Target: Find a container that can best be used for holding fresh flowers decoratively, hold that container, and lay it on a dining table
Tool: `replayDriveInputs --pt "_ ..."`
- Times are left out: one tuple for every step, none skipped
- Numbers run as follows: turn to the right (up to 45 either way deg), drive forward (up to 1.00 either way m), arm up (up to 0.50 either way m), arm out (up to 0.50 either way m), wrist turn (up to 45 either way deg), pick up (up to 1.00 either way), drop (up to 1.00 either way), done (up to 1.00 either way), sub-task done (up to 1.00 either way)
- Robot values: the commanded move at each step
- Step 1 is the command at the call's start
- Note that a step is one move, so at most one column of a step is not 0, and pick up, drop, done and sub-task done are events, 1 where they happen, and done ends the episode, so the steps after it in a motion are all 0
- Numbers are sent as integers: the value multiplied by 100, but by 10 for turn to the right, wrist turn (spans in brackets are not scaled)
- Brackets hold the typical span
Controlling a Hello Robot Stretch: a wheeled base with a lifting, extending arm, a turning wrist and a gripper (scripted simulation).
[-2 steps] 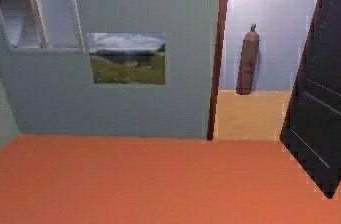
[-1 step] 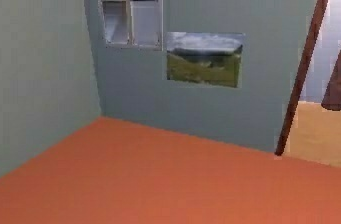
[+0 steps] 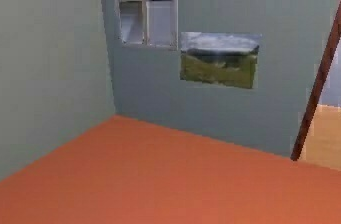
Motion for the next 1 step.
replayDriveInputs --pt "-450 0 0 0 0 0 0 0 0"
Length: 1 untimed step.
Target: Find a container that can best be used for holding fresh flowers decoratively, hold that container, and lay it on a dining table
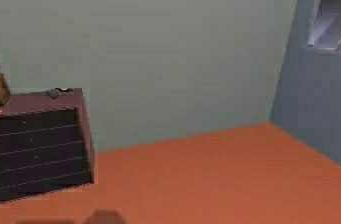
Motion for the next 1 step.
replayDriveInputs --pt "-450 0 0 0 0 0 0 0 0"
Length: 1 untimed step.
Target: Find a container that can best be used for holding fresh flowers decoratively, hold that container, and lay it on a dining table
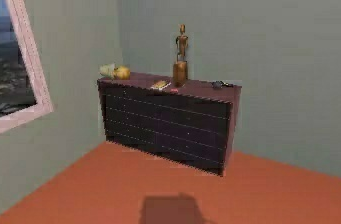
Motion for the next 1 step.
replayDriveInputs --pt "-450 0 0 0 0 0 0 0 0"
